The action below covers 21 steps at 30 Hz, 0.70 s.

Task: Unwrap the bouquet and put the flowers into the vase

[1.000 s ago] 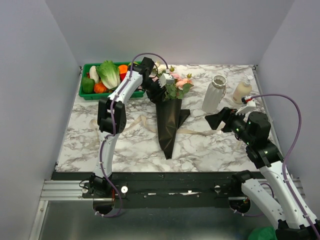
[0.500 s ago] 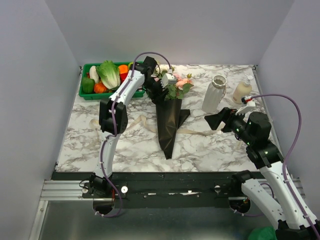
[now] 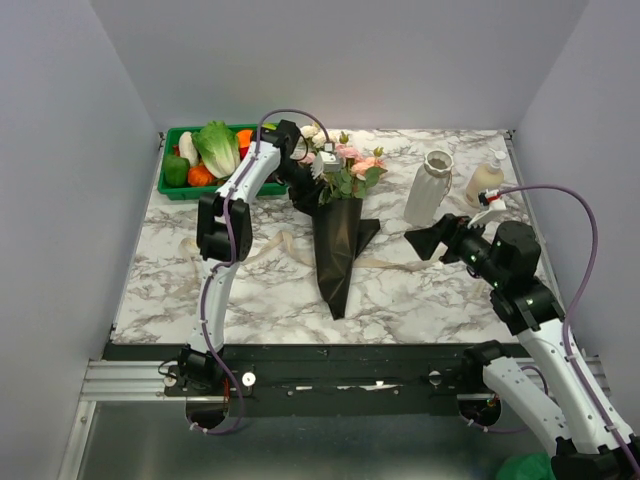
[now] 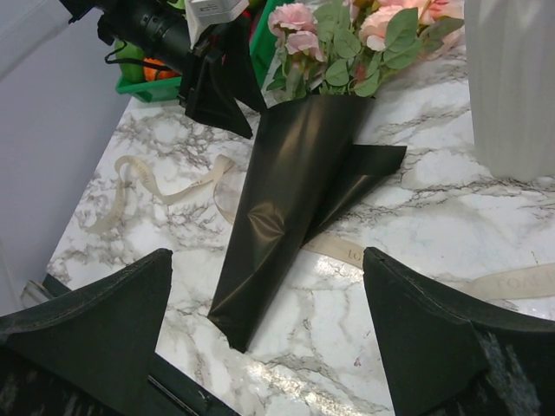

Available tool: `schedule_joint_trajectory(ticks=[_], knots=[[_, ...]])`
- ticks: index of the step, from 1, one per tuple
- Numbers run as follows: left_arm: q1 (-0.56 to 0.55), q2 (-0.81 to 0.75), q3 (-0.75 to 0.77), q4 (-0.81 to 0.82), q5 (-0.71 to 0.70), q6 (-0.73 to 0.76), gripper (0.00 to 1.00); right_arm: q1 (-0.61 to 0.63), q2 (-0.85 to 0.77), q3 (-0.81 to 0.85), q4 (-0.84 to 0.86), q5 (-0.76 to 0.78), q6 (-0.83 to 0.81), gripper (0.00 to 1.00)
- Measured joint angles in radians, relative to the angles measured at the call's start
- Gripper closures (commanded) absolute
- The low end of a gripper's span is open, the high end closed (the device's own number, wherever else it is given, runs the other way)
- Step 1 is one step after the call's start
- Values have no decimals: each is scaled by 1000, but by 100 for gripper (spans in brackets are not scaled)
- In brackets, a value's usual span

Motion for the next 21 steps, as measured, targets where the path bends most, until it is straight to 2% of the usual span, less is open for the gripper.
schedule_joint_trajectory(ticks=[6, 16, 21], knots=[[-8, 7, 0, -32, 32, 64, 45, 0, 19, 0, 9, -25, 1, 3], [-12, 7, 0, 3, 61, 64, 43, 0, 11, -28, 47, -73, 2, 4], [-12, 7, -1, 47, 61, 46, 48, 0, 12, -36, 53, -88, 3, 4]])
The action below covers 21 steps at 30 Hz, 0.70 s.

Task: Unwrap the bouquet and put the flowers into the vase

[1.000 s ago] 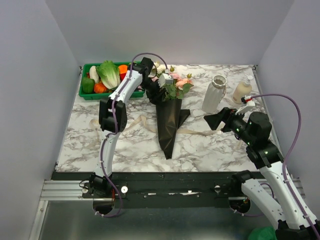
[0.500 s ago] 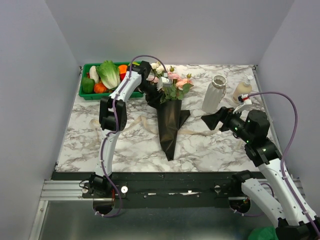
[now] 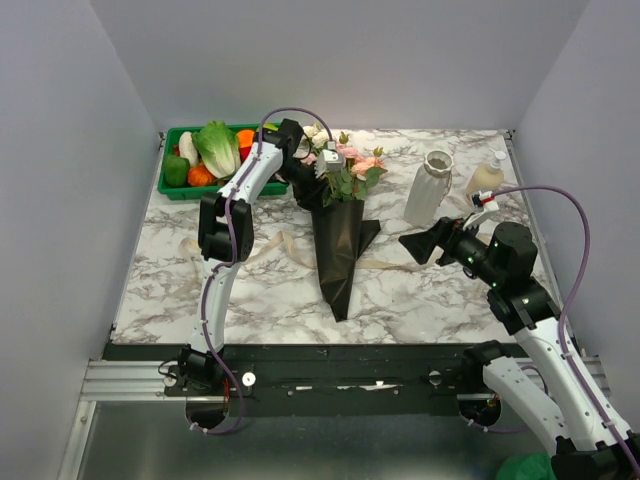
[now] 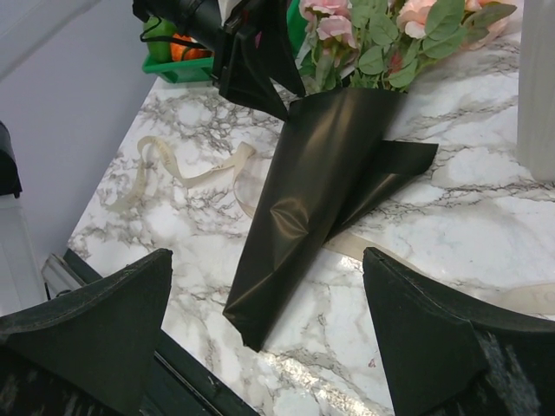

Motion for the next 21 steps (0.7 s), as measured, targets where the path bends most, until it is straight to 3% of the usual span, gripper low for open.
schedule_joint_trajectory(ticks=[10, 15, 21], knots=[[0, 27, 8, -60, 11, 27, 74, 0, 3, 0, 12, -13, 2, 4], [-6, 24, 52, -83, 42, 57, 98, 0, 3, 0, 19, -14, 13, 4], [-22, -5, 53, -95, 71, 85, 100, 0, -5, 0, 21, -16, 26, 4]])
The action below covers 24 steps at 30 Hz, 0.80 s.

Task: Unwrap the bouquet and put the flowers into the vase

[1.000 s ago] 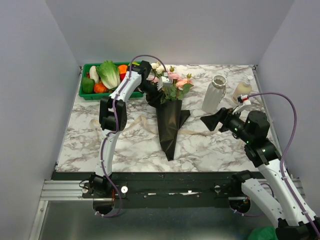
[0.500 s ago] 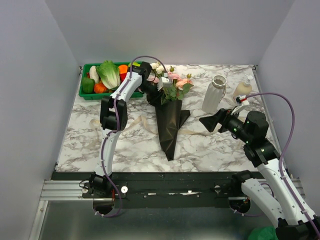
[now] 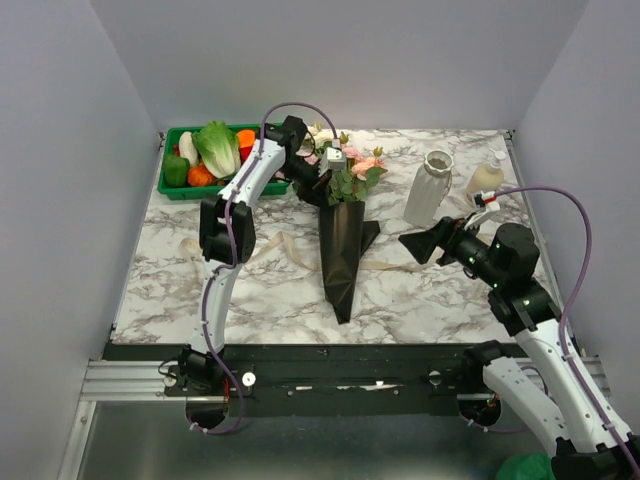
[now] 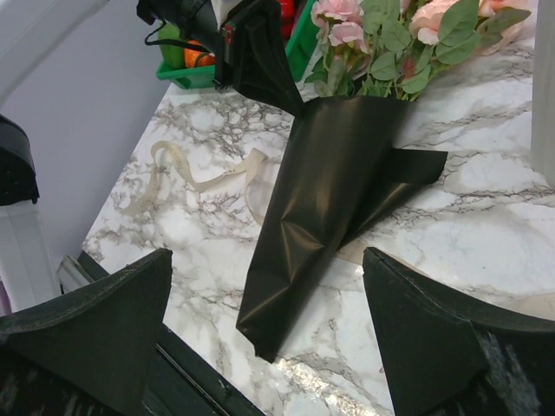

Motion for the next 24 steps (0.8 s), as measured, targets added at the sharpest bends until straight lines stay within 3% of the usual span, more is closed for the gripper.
schedule_joint_trajectory(ticks=[12, 14, 15, 16, 18, 24], knots=[[-52, -189, 9, -6, 72, -42, 100, 0, -37, -2, -1, 1, 6, 4], [-66, -220, 9, -7, 87, -58, 82, 0, -38, -2, -1, 1, 10, 3], [-72, -237, 8, -6, 93, -66, 64, 0, -39, -3, -1, 1, 10, 3], [-78, -251, 4, -5, 97, -74, 58, 0, -40, -5, -1, 1, 10, 4], [-82, -272, -13, -7, 95, -76, 50, 0, -41, -6, -1, 1, 11, 3], [-62, -197, -3, -4, 54, -78, 41, 0, -41, -6, -1, 0, 10, 3]])
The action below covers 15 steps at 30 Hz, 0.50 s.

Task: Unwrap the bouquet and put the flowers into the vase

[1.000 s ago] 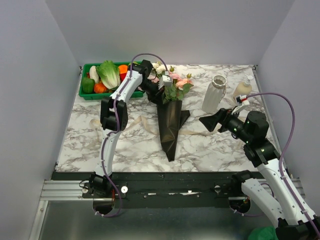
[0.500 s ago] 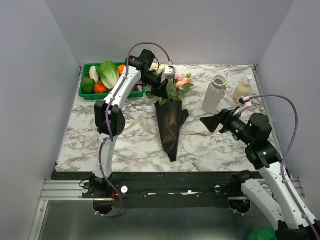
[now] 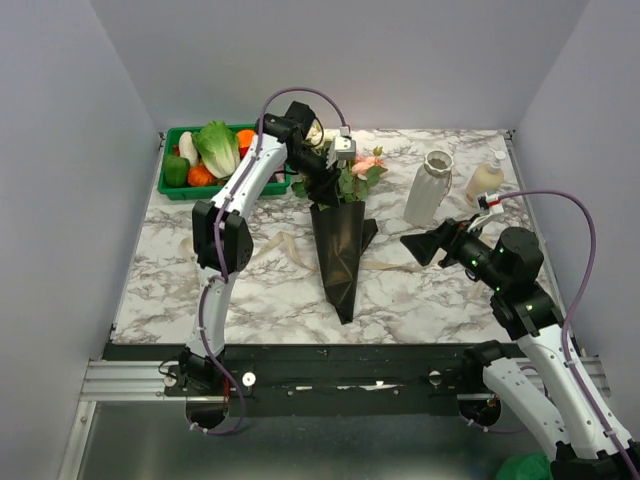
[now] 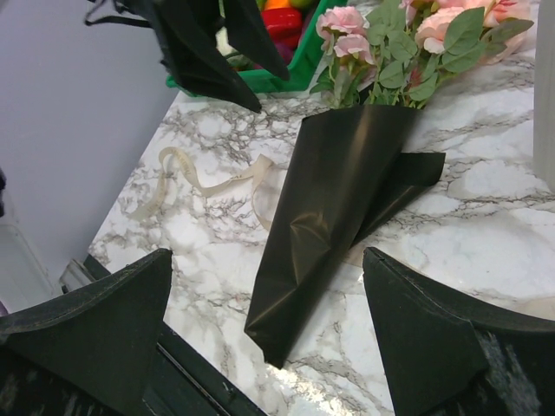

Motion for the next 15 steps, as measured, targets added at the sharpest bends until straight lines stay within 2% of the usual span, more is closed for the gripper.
schedule_joint_trajectory(ticks=[7, 15], knots=[[34, 177, 1, -2, -78, 11, 42, 0, 13, 0, 1, -6, -2, 3], [66, 193, 1, -3, -84, 34, 46, 0, 37, 0, 9, -27, -2, 3]])
